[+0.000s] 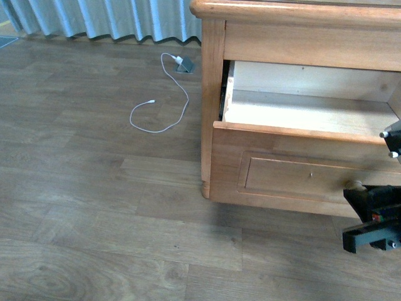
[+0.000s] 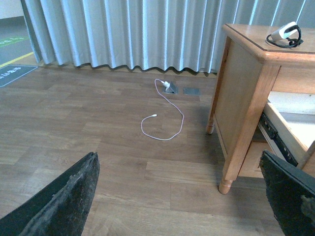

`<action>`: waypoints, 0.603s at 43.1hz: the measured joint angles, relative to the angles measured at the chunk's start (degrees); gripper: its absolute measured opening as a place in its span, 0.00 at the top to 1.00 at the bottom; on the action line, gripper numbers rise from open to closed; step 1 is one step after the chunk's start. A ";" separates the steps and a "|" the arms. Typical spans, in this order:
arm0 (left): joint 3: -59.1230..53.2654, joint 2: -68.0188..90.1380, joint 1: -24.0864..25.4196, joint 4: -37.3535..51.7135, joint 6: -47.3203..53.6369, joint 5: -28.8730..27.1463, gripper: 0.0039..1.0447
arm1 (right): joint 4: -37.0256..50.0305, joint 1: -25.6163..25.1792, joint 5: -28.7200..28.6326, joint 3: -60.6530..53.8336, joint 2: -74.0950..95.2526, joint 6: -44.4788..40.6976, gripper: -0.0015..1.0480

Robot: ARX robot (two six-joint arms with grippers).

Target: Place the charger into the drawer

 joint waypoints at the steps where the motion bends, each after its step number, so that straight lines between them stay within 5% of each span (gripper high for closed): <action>1: 0.00 0.00 0.00 0.00 0.00 0.02 0.06 | 0.00 0.09 -0.09 -0.74 -0.52 -0.07 0.80; 9: 0.00 0.00 0.00 0.00 0.00 0.00 0.06 | -0.81 -0.77 -2.71 -2.01 -2.10 0.04 0.78; 26: 0.00 0.00 0.00 0.00 0.00 0.00 0.06 | -15.78 -2.12 -9.62 -3.30 -22.88 0.28 0.12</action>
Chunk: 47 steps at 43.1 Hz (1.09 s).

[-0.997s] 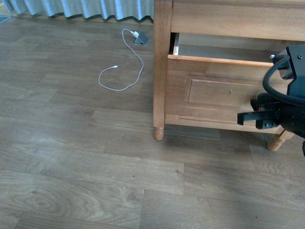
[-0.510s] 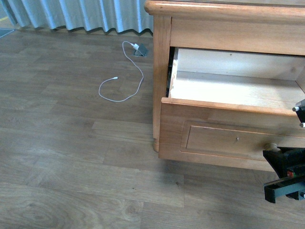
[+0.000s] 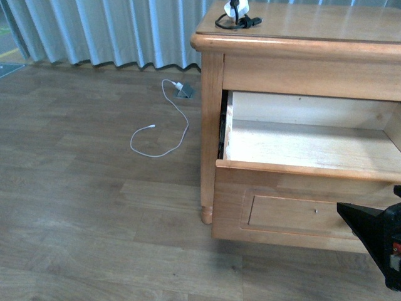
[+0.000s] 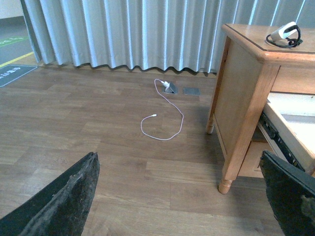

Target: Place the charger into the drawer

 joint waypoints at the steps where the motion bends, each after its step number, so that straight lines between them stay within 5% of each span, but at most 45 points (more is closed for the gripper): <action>1: 0.00 0.00 0.00 0.00 0.00 0.00 0.06 | -1.86 -0.09 -0.44 -0.04 -2.36 0.00 0.07; 12: 0.00 0.00 0.00 0.00 0.00 0.00 0.06 | -19.98 -5.20 -5.81 -0.07 -27.74 0.90 0.08; 29: 0.00 0.00 0.00 0.00 0.00 0.00 0.06 | -35.52 -25.16 -22.36 -5.42 -56.89 7.58 0.08; 44: 0.00 0.00 0.00 0.00 0.00 0.00 0.06 | -34.86 -28.30 -21.35 -7.23 -58.47 9.86 0.08; 47: 0.00 0.00 0.00 0.00 0.00 0.00 0.06 | -28.17 -25.35 -10.47 -10.03 -60.52 7.98 0.17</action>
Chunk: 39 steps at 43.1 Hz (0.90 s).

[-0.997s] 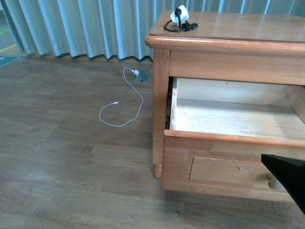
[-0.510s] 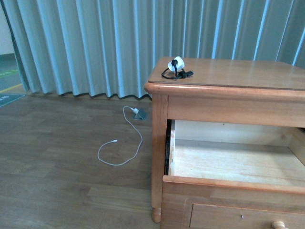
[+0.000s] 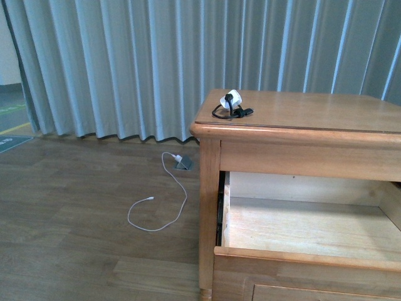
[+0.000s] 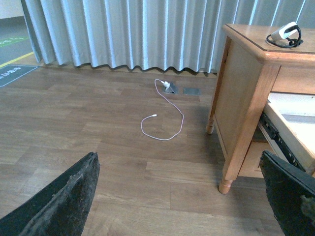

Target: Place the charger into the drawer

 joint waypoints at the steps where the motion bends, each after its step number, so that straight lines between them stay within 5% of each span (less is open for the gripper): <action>1: 0.00 0.00 0.00 0.00 0.00 0.00 0.06 | 1.55 0.98 3.23 -0.85 -0.85 -0.59 0.20; 5: 0.00 0.00 0.00 0.00 0.00 -0.02 0.06 | 2.45 4.31 11.80 -2.16 -3.80 -2.08 0.34; 15: 0.00 0.00 0.00 0.00 0.00 -0.02 0.06 | -0.68 10.27 18.51 -3.76 -8.83 -3.17 0.76; 20: 0.00 0.00 0.00 0.00 0.00 -0.04 0.06 | -1.27 17.62 25.55 -5.79 -11.93 -3.61 0.98; 39: 0.00 0.00 0.00 0.00 0.00 0.02 0.06 | -1.38 18.16 26.14 -5.79 -12.31 -3.58 0.16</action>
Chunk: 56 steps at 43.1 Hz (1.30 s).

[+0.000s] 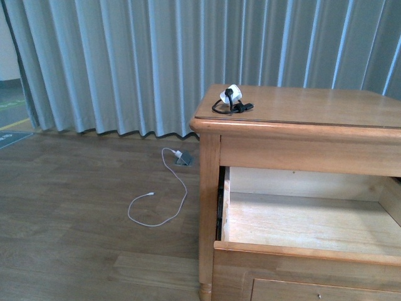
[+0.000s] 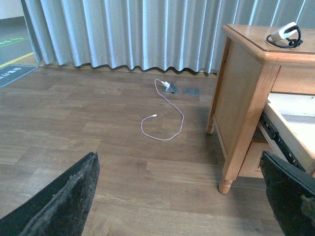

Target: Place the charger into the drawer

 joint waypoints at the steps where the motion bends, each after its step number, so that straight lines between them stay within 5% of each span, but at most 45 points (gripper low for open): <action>1: 0.00 0.00 0.00 0.00 0.00 0.00 0.06 | 0.00 0.00 0.00 0.00 0.00 0.02 0.12; 3: 0.00 0.00 0.00 0.00 0.00 0.00 0.06 | 0.00 0.00 0.00 0.00 0.00 0.09 0.06; 33: 0.00 0.00 -0.02 0.00 0.00 -0.11 0.06 | 0.00 0.00 0.00 0.00 0.00 0.07 0.08; 34: 0.02 0.20 -0.48 -0.02 -0.50 -1.68 0.06 | 0.00 0.00 0.00 0.00 0.00 0.07 0.08; 38: 0.28 5.40 -9.79 0.00 -6.16 -26.47 0.06 | 0.00 0.00 0.02 0.00 0.00 0.07 0.08; 41: 1.11 9.42 -13.75 0.66 -8.59 -34.34 0.06 | 0.00 0.00 0.00 0.00 0.00 0.07 0.08; 47: 4.50 17.20 -14.01 5.27 -10.08 -30.56 0.06 | 0.00 0.00 0.02 0.00 0.00 0.07 0.08; 56: 15.17 36.81 -8.15 15.47 -9.05 -13.31 0.06 | 0.00 0.00 0.02 0.00 0.00 0.07 0.08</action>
